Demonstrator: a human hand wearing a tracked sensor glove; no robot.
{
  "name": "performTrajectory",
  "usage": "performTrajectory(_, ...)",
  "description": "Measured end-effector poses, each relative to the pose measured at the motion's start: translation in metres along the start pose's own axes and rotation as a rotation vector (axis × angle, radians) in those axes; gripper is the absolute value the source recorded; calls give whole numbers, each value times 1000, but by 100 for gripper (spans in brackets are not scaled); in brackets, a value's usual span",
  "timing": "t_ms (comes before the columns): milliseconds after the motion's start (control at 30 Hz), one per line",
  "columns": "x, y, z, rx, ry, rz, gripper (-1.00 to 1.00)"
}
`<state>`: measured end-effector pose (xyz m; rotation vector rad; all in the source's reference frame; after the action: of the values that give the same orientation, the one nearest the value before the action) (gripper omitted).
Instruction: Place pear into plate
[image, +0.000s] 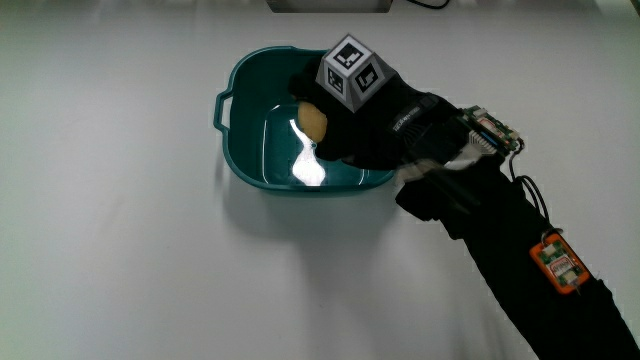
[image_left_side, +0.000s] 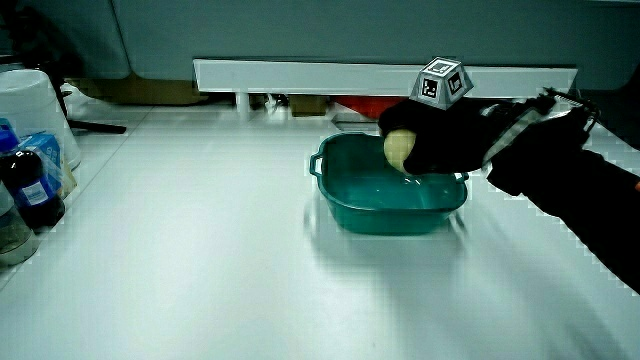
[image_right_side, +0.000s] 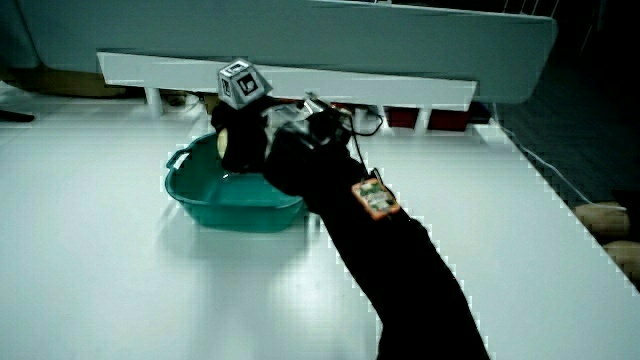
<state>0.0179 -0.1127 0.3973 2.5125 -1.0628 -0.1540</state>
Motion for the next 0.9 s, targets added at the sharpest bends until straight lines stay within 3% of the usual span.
performTrajectory(100,7,7,-3,11,12,-33,0)
performTrajectory(133,8,9,-4,-7,14,-39,0)
performTrajectory(267,12,18,-16,-43,38,-50,0)
performTrajectory(467,13,22,-32,-44,93,-54,0)
performTrajectory(900,7,39,-76,-107,91,-109,0)
